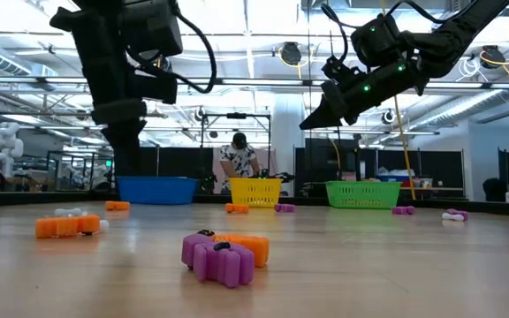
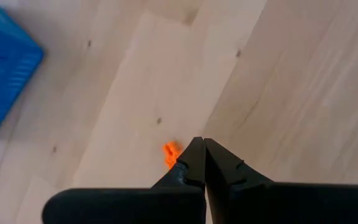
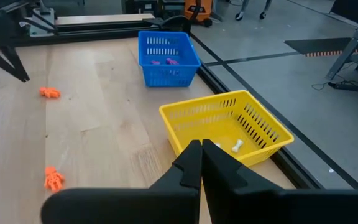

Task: Sort Halloween decoration
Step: Put the white bone toy into the yellow bin

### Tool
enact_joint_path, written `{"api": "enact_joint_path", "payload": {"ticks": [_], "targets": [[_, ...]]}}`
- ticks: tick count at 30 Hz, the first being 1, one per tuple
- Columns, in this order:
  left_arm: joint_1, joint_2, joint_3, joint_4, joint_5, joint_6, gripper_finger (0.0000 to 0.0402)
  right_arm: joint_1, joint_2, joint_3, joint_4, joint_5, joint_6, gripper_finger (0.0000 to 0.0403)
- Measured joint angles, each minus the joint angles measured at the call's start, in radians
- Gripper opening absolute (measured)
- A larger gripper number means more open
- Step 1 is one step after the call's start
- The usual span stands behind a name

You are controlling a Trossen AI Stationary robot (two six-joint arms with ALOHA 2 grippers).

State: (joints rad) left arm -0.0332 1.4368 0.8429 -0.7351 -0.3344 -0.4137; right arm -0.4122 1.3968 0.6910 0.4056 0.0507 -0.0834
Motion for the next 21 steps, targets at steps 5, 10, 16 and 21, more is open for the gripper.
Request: {"api": "enact_joint_path", "payload": {"ticks": [5,10,16,21], "targets": [[-0.034,0.000,0.000,0.004,0.105,0.017,0.0000,0.000,0.000,0.000,0.000,0.000,0.000,0.0000],[-0.099,0.000,0.000,0.014,0.195,0.042,0.0000,0.000,0.000,0.000,0.000,0.000,-0.001,0.0000],[-0.169,0.000,0.000,-0.025,0.199,-0.086,0.0003,0.000,0.000,0.000,-0.003,-0.001,0.004,0.0000],[-0.219,0.000,0.000,-0.042,0.229,-0.241,0.0046,0.000,0.000,0.000,-0.006,-0.001,0.011,0.0000]]}}
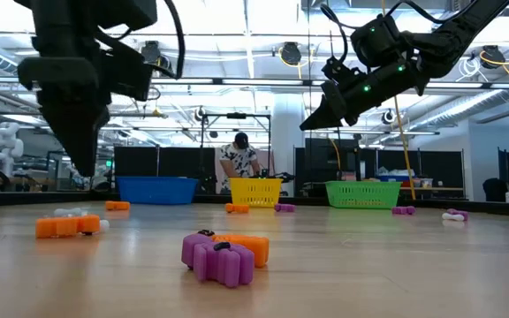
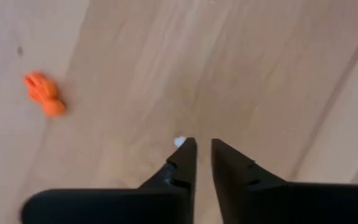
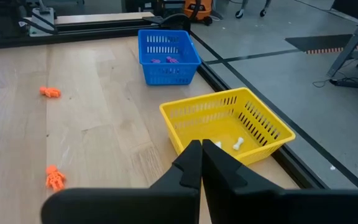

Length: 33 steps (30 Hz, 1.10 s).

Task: Sort Halloween decoration
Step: Put the white bone toy into the yellow bin

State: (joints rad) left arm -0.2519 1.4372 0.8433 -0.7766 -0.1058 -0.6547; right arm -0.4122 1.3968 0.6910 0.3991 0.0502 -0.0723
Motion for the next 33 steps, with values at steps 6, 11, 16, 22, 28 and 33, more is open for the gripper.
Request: {"api": "enact_joint_path", "payload": {"ticks": [6,11,16,22,28,33], "targets": [[-0.017,0.020,0.000,-0.005,-0.014,-0.148,0.0101,0.000,0.000,0.000,0.000,0.000,0.000,0.0000],[-0.012,0.075,0.001,-0.033,-0.018,-0.171,0.0107,0.000,0.000,0.000,0.000,-0.002,0.008,0.0000],[-0.010,0.130,0.001,-0.044,-0.019,-0.177,0.0107,0.001,0.000,0.000,0.000,-0.003,0.007,0.0000],[-0.009,0.187,0.001,-0.036,-0.030,-0.151,0.0107,0.002,0.000,0.000,0.000,-0.003,0.006,0.0000],[-0.009,0.195,-0.049,0.046,-0.038,-0.124,0.0104,0.002,0.000,0.000,0.000,-0.003,0.005,0.0000],[-0.002,0.193,-0.067,0.073,-0.036,-0.043,0.0070,0.002,0.000,0.000,0.000,-0.003,0.005,0.0000]]}}
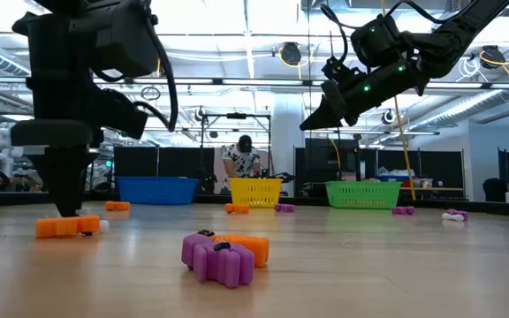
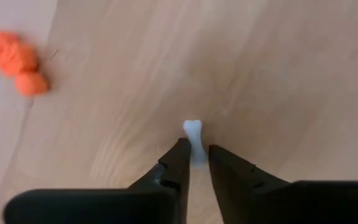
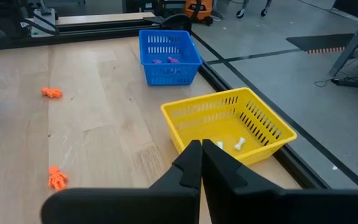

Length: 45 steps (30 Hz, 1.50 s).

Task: Sort Halloween decoration
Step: Put the white bone toy into the yellow bin

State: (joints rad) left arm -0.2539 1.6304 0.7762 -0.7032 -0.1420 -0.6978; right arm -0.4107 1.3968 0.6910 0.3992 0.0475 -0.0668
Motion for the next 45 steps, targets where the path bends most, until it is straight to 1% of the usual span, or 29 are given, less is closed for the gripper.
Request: {"api": "enact_joint_path", "payload": {"ticks": [5,7,12,17,19,21,24,26,31,39,43,45], "targets": [[0.001,0.000,-0.007,0.057,0.017,0.210,0.0025,0.000,0.000,0.000,0.000,0.000,0.000,0.0000],[0.004,0.000,-0.006,0.064,0.018,0.255,0.0016,0.000,0.000,0.000,0.000,0.000,0.000,0.0000],[0.027,-0.004,0.007,0.048,0.017,0.263,0.0010,0.000,0.000,0.000,0.000,0.000,-0.001,0.0000],[0.046,-0.059,0.001,0.082,0.020,0.286,0.0009,0.000,0.000,0.000,0.000,0.000,-0.001,0.0000],[0.062,-0.081,0.002,0.138,0.003,0.286,0.0008,0.000,0.000,0.000,0.000,0.000,-0.001,0.0000],[0.077,-0.109,0.006,0.155,-0.004,0.286,0.0007,0.000,0.000,0.000,0.000,0.000,-0.001,0.0000],[0.097,-0.121,0.003,0.217,0.041,0.301,0.0007,0.000,0.000,0.000,0.000,0.000,-0.001,0.0000],[0.116,-0.133,0.004,0.267,0.052,0.321,0.0007,0.000,0.000,0.000,0.000,0.000,-0.001,0.0000],[0.186,-0.134,0.005,0.398,0.065,0.347,0.0007,0.000,0.000,0.000,0.000,0.001,-0.001,0.0000],[0.345,-0.135,0.006,0.619,0.067,0.413,0.0007,0.000,0.000,0.000,0.000,0.002,-0.001,0.0000],[0.438,-0.135,0.008,0.697,0.070,0.422,0.0008,0.000,0.000,0.000,0.000,0.002,-0.001,0.0000],[0.490,-0.134,0.024,0.699,0.077,0.429,0.0008,0.000,0.000,0.000,0.000,0.003,-0.001,0.0000]]}}
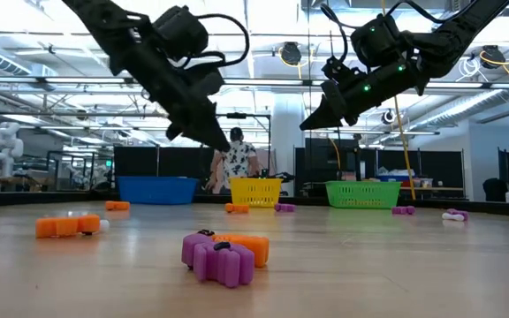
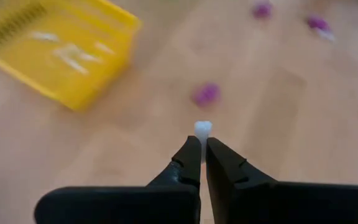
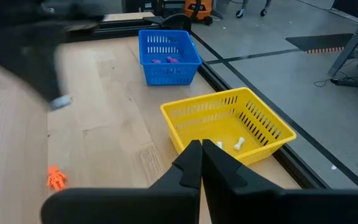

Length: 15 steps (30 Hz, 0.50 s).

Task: Sort Halloween decoration
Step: Put the white bone toy into the yellow bin

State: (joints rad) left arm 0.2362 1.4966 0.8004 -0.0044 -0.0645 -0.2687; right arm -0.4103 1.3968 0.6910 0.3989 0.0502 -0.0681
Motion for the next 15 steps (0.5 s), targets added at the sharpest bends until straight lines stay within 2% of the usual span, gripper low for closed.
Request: {"api": "enact_joint_path", "payload": {"ticks": [7,15], "targets": [[0.137,0.084,0.130,0.007,0.009,0.100,0.0008,0.000,0.000,0.000,0.001,0.000,0.000,0.0000],[0.246,0.285,0.319,-0.038,0.061,0.157,0.0008,0.000,0.000,0.000,0.002,0.000,0.000,0.0000]]}}
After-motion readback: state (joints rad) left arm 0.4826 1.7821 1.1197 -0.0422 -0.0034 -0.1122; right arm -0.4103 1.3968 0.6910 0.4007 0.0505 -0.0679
